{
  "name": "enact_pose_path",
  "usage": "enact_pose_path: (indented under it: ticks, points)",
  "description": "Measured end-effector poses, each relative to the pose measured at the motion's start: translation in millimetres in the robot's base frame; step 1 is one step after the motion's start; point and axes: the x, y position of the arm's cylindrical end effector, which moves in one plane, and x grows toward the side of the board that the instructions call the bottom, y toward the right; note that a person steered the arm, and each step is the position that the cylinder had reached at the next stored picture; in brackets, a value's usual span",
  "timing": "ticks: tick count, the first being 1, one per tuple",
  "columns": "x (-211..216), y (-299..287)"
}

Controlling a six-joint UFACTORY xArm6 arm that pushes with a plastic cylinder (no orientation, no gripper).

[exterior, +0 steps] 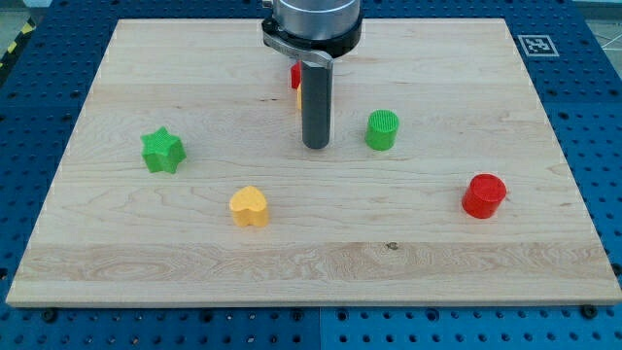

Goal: Push green circle towards yellow hexagon

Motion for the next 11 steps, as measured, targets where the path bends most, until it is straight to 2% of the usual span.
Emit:
enact_pose_path:
  ticks: [2, 4, 5, 7, 9, 11]
  points:
    - [39.5, 68.2]
    - [47.5, 142.2]
    - [47.4, 161.5]
    - [25.3, 151.8]
    - [0.3, 116.0]
    - [-4.2, 84.5]
